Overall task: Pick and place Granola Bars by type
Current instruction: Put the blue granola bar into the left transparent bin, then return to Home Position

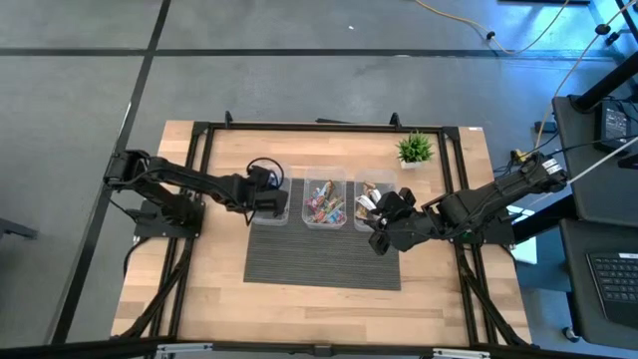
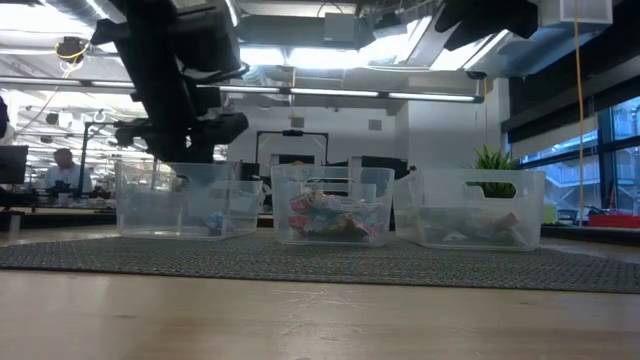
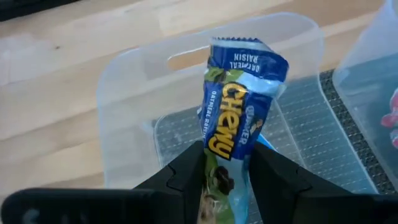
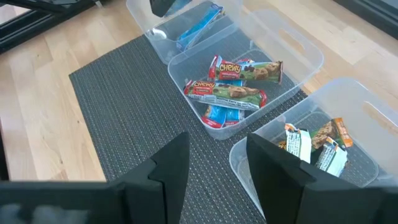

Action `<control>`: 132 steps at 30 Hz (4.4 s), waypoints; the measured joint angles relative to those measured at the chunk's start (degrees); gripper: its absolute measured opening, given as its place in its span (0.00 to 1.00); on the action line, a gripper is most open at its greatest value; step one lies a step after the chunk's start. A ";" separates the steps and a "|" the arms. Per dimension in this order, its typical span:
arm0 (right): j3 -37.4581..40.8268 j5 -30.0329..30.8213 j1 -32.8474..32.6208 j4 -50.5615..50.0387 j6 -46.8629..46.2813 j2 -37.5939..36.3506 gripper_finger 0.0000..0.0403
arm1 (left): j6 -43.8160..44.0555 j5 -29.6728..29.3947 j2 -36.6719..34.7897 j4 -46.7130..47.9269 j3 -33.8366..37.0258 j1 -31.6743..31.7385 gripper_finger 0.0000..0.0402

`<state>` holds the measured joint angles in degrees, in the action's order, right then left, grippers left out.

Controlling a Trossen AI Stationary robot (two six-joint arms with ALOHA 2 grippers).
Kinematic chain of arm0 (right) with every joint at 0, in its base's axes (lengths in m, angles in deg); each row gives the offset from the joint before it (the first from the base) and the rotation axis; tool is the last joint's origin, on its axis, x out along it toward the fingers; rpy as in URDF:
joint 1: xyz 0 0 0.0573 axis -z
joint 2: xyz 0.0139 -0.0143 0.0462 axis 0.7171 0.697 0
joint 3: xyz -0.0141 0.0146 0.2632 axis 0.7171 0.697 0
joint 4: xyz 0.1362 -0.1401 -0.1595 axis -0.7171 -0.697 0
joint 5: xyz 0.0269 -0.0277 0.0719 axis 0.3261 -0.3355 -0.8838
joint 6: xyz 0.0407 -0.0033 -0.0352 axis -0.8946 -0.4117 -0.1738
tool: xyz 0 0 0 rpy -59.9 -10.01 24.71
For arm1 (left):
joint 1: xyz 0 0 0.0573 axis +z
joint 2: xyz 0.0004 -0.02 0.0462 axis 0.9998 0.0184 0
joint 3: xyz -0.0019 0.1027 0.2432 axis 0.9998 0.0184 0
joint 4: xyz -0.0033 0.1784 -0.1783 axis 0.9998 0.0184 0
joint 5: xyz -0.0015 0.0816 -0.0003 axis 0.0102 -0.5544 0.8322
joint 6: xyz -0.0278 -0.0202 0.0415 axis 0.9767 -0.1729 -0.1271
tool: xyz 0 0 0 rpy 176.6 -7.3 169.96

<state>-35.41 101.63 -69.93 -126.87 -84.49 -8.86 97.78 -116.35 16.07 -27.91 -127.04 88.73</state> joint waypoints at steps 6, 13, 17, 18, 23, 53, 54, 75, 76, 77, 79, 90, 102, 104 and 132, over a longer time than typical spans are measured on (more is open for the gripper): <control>0.00 0.00 0.00 0.00 0.00 0.00 0.40 | -1.96 0.76 0.00 -2.10 0.01 0.12 0.28; 0.00 0.00 0.02 -0.02 0.07 0.00 0.40 | -3.09 2.84 -0.07 -4.13 -0.01 0.13 0.29; 0.00 -0.02 0.00 -0.02 -1.40 0.00 0.40 | -9.31 8.51 -3.14 -3.77 -0.47 1.20 0.30; 0.00 -0.14 0.00 -0.04 -1.45 0.00 0.40 | -11.32 9.76 -4.23 -4.01 -0.75 1.33 0.31; -0.07 -7.03 -0.11 -5.17 0.17 0.01 0.40 | -26.46 14.57 -10.61 -4.64 -2.66 -0.30 0.31; 40.44 -18.46 -0.28 65.84 22.25 -17.28 0.40 | -42.25 35.83 -47.72 -59.33 31.73 -10.88 0.31; 41.44 -18.47 -0.28 66.14 22.78 -18.86 0.40 | -42.37 35.81 -49.58 -59.28 32.72 -10.88 0.31; 55.46 -18.56 0.00 66.51 29.94 -47.55 0.40 | -40.46 28.54 -77.79 -45.31 41.28 -7.41 0.32; 55.74 -18.56 0.00 66.56 30.21 -48.36 0.40 | -39.88 28.54 -78.28 -45.65 41.62 -6.93 0.32; 56.03 -18.56 0.00 66.63 30.40 -48.93 0.40 | -39.11 28.52 -78.38 -46.65 42.36 -6.52 0.32; 56.77 -18.46 0.00 66.69 30.54 -50.00 0.40 | -37.54 28.55 -78.28 -49.09 44.84 -6.25 0.32; 62.53 -18.12 0.00 70.65 33.11 -53.68 0.40 | -35.88 30.10 -76.89 -47.31 44.89 -2.69 0.32; 67.67 -18.28 0.00 69.22 36.30 -64.33 0.40 | -38.19 32.21 -76.89 -47.55 44.89 0.78 0.32; 67.67 -16.97 0.00 66.34 36.37 -66.39 0.40 | -39.26 32.07 -76.89 -47.55 44.89 0.77 0.32; 67.60 -13.55 2.16 50.16 52.52 -76.24 0.40 | -43.49 31.77 -76.67 -47.40 44.89 0.71 0.32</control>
<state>32.19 88.07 -67.77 -76.71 -31.96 -85.10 54.29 -84.58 -60.61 -75.31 -82.15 89.44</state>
